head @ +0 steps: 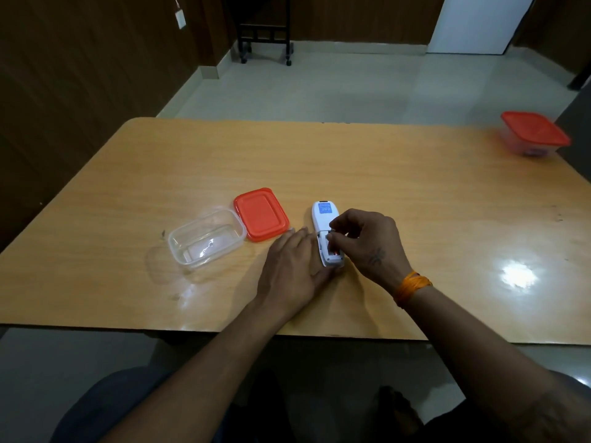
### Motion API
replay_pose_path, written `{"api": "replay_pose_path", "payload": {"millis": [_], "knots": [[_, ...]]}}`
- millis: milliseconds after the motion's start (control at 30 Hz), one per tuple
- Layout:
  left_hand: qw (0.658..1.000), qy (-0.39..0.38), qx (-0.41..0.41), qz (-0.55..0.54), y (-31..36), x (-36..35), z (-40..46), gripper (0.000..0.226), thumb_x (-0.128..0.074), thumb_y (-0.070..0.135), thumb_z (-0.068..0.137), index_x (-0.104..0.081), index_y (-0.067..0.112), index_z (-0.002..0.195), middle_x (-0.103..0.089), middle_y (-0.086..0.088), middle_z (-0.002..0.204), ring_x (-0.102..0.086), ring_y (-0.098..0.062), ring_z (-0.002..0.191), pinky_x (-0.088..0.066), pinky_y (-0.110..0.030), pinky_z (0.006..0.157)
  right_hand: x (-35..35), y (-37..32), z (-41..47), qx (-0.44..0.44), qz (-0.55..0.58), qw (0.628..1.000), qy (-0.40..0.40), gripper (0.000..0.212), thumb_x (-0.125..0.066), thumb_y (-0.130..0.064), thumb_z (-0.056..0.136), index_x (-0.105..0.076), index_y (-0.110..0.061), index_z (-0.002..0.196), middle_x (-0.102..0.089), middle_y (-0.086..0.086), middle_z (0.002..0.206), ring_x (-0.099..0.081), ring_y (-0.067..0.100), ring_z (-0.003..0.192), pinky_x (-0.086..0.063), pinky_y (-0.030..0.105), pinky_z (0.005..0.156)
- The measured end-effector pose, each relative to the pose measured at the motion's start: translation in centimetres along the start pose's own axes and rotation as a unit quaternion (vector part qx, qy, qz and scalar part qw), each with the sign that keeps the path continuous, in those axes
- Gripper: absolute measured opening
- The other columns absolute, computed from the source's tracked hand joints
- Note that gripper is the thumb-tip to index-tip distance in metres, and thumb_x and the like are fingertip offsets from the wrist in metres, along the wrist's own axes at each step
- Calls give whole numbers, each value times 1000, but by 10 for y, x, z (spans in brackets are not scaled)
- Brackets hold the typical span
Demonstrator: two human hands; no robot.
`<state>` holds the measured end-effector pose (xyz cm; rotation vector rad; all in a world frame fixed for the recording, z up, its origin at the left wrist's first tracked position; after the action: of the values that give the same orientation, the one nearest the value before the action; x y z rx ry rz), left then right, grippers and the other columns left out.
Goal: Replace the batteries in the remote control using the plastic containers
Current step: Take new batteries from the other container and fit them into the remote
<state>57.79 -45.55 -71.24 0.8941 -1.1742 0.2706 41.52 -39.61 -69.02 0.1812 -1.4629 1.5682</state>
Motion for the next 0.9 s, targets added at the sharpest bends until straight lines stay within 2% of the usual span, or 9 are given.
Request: {"api": "replay_pose_path", "payload": {"millis": [100, 200, 300, 467, 600, 700, 800, 900], "knots": [[1000, 19, -10, -7, -5, -5, 3, 74, -65, 63, 91, -59, 12, 145, -56, -13, 153, -45, -32, 147, -27, -38, 123, -7, -1, 0, 9, -24, 1000, -7, 9, -83, -19, 83, -81, -15, 92, -76, -2, 86, -68, 14, 73, -51, 29, 72], [1000, 17, -1, -10, -8, -9, 5, 84, -48, 72, 88, -57, 14, 148, -55, -10, 156, -42, -33, 149, -28, -40, 124, -15, 1, 0, 20, -49, 998, -16, 9, -81, -20, 84, -82, -17, 92, -70, 3, 90, -67, 20, 77, -54, 37, 76], [1000, 14, 2, -17, -9, -11, 6, 88, -38, 74, 85, -55, 17, 150, -54, -8, 156, -40, -33, 151, -28, -41, 125, -17, 4, 0, 27, -63, 997, -17, 7, -80, -20, 85, -82, -15, 89, -65, 4, 88, -64, 20, 77, -52, 38, 73], [1000, 8, -1, -24, -8, -8, 6, 71, -54, 58, 90, -56, 17, 149, -55, -9, 156, -39, -34, 151, -27, -40, 125, -21, 4, -6, 53, -85, 995, 4, 8, -76, -16, 89, -81, -12, 84, -57, 2, 83, -57, 20, 73, -39, 31, 67], [1000, 7, -5, -25, -9, -7, 5, 69, -60, 55, 92, -54, 17, 151, -54, -9, 157, -38, -32, 152, -25, -39, 124, -22, 3, -9, 67, -103, 992, 8, 9, -74, -16, 91, -83, -11, 90, -58, 4, 85, -58, 23, 76, -37, 30, 69], [1000, 5, -4, -30, -8, -5, 5, 72, -67, 57, 92, -54, 18, 151, -52, -7, 158, -37, -30, 152, -24, -37, 125, -15, 4, -14, 63, -90, 994, 7, 12, -77, -20, 89, -82, -14, 98, -59, 0, 89, -58, 16, 76, -40, 29, 69], [999, -6, -8, -31, -2, 4, 4, 83, -72, 62, 86, -52, 15, 152, -52, -6, 158, -39, -25, 151, -20, -29, 123, -3, 9, -15, 50, -101, 993, 39, 21, -77, -24, 88, -79, -14, 107, -65, 2, 94, -63, 17, 77, -53, 35, 68], [998, 17, 12, -58, 6, 14, 7, 79, -74, 61, 86, -58, 11, 145, -60, -7, 149, -52, -22, 139, -36, -27, 110, 14, 16, -12, 17, -127, 987, 98, 18, -75, -23, 88, -77, -13, 103, -66, 4, 96, -66, 22, 83, -53, 34, 70]]}}
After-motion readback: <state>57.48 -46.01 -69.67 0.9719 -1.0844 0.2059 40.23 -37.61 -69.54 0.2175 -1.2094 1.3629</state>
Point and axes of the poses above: each hand's wrist, its own z-axis towards the middle knuckle, its own x-axis out of the back of the hand, y = z × x, the point moved 1 cm from there along z, towards the middle knuckle
